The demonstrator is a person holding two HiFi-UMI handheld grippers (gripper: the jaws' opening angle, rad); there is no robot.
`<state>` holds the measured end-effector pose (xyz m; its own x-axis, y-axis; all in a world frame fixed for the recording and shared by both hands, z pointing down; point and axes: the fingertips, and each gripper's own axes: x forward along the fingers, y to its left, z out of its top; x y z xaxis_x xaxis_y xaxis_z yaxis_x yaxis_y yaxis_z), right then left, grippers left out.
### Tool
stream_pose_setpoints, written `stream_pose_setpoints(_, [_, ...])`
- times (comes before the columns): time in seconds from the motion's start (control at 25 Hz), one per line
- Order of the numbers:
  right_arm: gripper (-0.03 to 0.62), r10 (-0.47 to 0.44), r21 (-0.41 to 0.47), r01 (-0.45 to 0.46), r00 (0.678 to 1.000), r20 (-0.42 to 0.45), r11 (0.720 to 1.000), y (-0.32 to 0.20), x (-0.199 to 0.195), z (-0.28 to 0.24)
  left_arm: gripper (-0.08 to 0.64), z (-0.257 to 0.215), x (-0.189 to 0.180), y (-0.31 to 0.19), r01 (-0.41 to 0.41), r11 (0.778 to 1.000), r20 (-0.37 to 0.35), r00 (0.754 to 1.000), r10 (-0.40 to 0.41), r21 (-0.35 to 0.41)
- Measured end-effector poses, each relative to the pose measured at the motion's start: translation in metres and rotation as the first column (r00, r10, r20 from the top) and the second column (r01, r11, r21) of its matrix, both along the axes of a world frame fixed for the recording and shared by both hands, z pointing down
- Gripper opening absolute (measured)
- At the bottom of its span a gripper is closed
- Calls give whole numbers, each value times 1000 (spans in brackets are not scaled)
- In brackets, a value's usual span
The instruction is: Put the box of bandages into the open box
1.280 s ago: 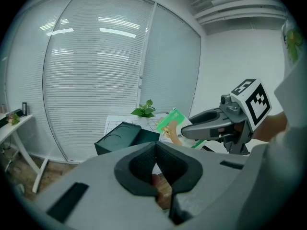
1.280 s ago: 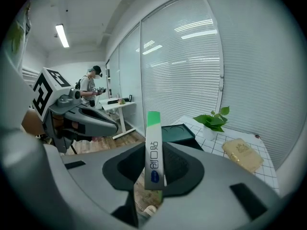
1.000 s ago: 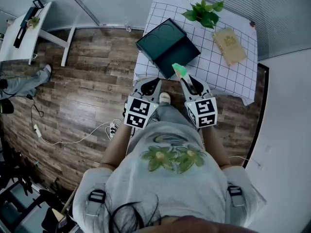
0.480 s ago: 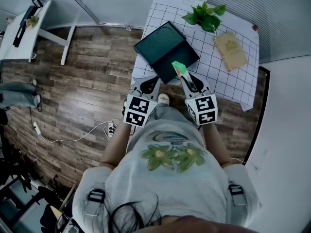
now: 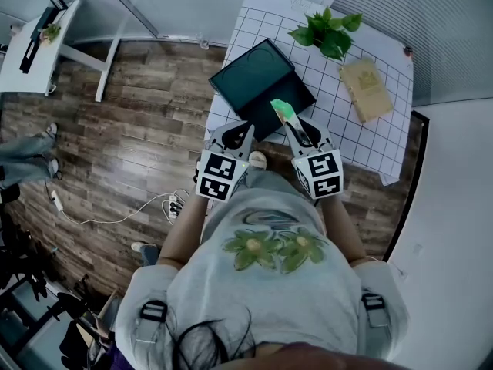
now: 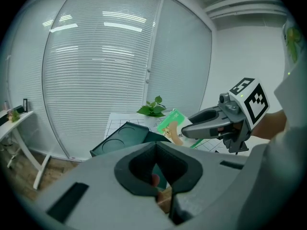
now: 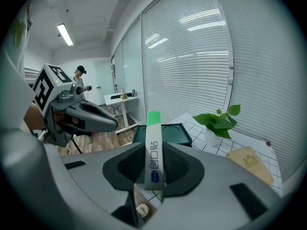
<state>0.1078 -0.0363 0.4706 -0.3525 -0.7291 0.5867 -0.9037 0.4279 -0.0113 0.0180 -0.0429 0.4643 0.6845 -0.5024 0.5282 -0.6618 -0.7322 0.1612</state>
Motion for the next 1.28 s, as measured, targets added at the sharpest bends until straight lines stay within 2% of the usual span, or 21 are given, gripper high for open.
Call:
stream_pose_setpoints(0.64, [91,-67,-24,66,997,-37,998,-26,4,21,8,18,-1,-18,53,998,1,999,-53,-24])
stream_pose_setpoints(0.8, [91,-106,-28,104,992,-67,994,-31,1,28,8,22,-4,-21,63,997,4,998,-63,-33])
stream_pose_setpoints(0.96, [91,-175,-28,173,978,-117,985,-34,-5,36,8,26,-5,-26,67,997,8,998,-67,-37])
stream_pose_setpoints(1.12, [91,-258,-46,254,950,-178,966,-35,-10,45,8,27,-6,-30,74,996,8,997,-74,-42])
stream_pose_setpoints(1.28, [91,-313,-78,303,931,-188,950,-35,-14,54,8,30,-7,-32,79,996,15,997,-78,-47])
